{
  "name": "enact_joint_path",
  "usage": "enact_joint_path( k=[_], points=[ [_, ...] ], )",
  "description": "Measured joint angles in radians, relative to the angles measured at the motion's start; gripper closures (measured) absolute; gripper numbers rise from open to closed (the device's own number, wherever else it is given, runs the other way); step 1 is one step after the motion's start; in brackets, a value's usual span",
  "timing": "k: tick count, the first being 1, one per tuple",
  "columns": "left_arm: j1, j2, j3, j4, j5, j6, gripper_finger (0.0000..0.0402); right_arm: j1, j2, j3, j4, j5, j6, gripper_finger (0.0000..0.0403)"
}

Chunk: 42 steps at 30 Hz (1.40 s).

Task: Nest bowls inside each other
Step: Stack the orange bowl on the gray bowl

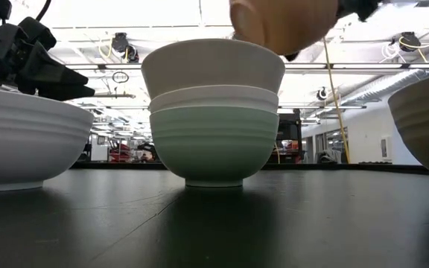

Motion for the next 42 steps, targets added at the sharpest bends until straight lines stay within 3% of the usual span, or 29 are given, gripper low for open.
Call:
enact_joint_path(
  k=[15,30,42],
  points=[
    [0.0,0.0,0.0,0.0,0.0,0.023,0.0163,0.011,0.337,0.453,-0.418,0.043,-0.098,0.0403],
    [0.0,0.0,0.0,0.0,0.002,0.045,0.0163,0.098,0.567,0.65,-0.524,0.043,-0.113,0.0403],
    [0.0,0.0,0.0,0.0,0.024,0.045,0.0163,0.109,0.731,0.837,-0.795,0.198,-0.163,0.0403]
  ],
)
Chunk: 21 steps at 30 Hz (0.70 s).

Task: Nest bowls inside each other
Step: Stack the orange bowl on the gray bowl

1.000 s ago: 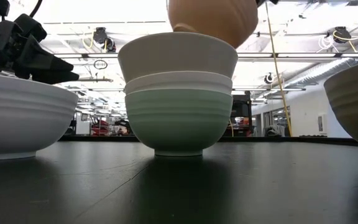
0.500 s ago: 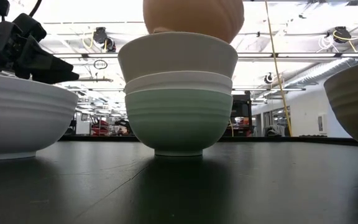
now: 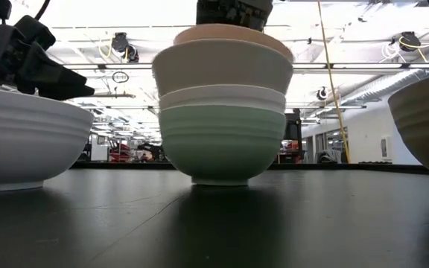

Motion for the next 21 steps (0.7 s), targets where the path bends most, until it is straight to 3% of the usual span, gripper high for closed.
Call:
enact_joint_path(
  k=[21],
  points=[
    [0.0,0.0,0.0,0.0,0.002,-0.003,0.0163,0.003,-0.001,0.001,-0.1,-0.004,0.019,0.0402]
  ],
)
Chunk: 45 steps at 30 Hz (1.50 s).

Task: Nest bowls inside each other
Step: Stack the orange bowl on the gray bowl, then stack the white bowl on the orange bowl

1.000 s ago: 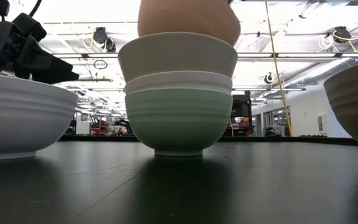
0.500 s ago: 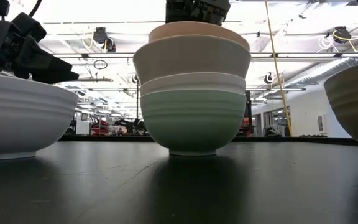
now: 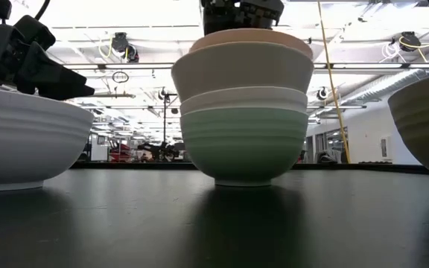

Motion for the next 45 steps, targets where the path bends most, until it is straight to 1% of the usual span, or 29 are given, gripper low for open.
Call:
enact_joint_path(
  k=[20,23,28,31,36,41,45],
  points=[
    [0.0,0.0,0.0,0.0,0.001,-0.002,0.0163,-0.002,0.0,0.0,0.004,-0.001,0.02,0.0399],
    [0.0,0.0,0.0,0.0,0.001,-0.002,0.0163,-0.002,0.0,0.0,0.022,-0.002,0.03,0.0387],
    [0.0,0.004,0.0,0.0,0.012,0.0,0.0163,-0.002,0.0,0.0,0.04,-0.01,0.029,0.0357],
    [0.0,0.02,0.0,-0.001,0.018,0.0,0.0163,-0.002,-0.001,0.0,0.042,-0.04,0.026,0.0336],
    [0.0,0.054,0.0,-0.001,0.018,-0.004,0.0163,-0.009,-0.001,0.0,0.045,-0.044,0.03,0.0309],
    [0.0,0.059,0.0,0.0,0.005,-0.015,0.0163,-0.028,-0.023,-0.001,0.05,-0.043,0.029,0.0294],
    [0.0,0.058,0.0,0.0,-0.009,-0.015,0.0163,-0.042,-0.063,-0.001,0.06,-0.043,0.012,0.0291]
  ],
)
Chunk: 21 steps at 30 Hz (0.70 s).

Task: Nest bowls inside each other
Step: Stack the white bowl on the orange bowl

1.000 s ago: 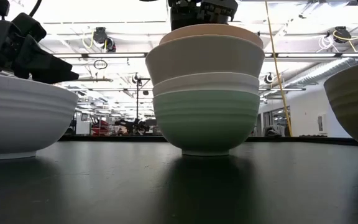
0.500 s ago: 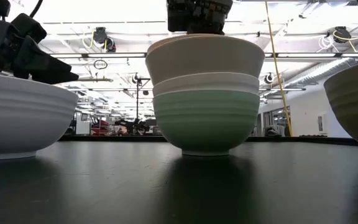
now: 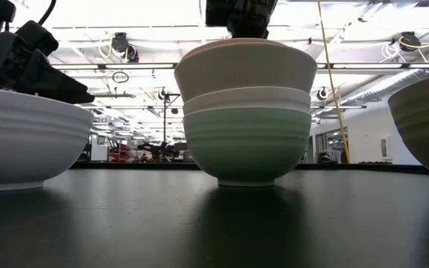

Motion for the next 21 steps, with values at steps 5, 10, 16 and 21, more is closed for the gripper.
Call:
enact_joint_path(
  k=[5,10,16,21],
  points=[
    [0.0,-0.001,-0.001,0.008,-0.034,0.0,0.0163,-0.011,-0.065,0.0,0.035,-0.001,-0.012,0.0291],
    [0.0,-0.001,-0.001,0.039,-0.065,0.007,0.0163,-0.005,-0.176,-0.008,0.037,-0.007,-0.068,0.0291],
    [0.0,-0.003,-0.002,0.055,-0.07,0.016,0.0163,0.022,-0.39,-0.186,0.08,-0.008,-0.044,0.0291],
    [0.0,-0.003,-0.001,0.058,-0.07,0.022,0.0163,0.04,-0.631,-0.493,0.218,-0.008,0.045,0.0311]
  ],
)
